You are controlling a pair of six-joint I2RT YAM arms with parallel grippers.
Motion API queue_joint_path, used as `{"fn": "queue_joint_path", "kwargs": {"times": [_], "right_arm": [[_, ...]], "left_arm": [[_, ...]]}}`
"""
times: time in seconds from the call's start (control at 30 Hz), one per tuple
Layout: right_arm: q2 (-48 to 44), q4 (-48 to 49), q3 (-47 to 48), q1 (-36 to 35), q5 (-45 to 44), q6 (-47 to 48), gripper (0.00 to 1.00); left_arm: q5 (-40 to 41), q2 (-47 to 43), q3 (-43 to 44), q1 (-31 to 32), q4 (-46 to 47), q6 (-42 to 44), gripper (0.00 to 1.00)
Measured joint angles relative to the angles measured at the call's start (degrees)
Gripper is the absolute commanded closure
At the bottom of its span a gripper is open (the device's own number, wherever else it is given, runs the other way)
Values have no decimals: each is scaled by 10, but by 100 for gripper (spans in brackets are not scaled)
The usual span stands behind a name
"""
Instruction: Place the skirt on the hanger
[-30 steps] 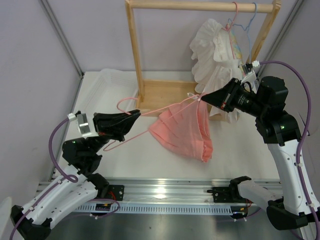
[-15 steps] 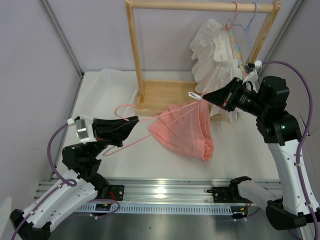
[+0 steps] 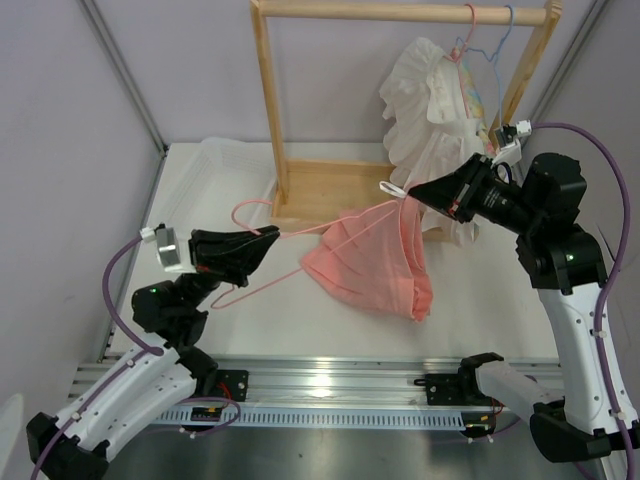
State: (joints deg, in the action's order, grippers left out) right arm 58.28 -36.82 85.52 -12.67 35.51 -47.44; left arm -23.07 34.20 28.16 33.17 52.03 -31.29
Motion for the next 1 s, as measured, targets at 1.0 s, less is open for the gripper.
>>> {"fn": "queue_joint_path", "kwargs": {"times": [1.0], "right_arm": [[-24, 16, -9, 5, 34, -10, 100]], "left_arm": [[-33, 59, -18, -70, 110, -109, 100]]}}
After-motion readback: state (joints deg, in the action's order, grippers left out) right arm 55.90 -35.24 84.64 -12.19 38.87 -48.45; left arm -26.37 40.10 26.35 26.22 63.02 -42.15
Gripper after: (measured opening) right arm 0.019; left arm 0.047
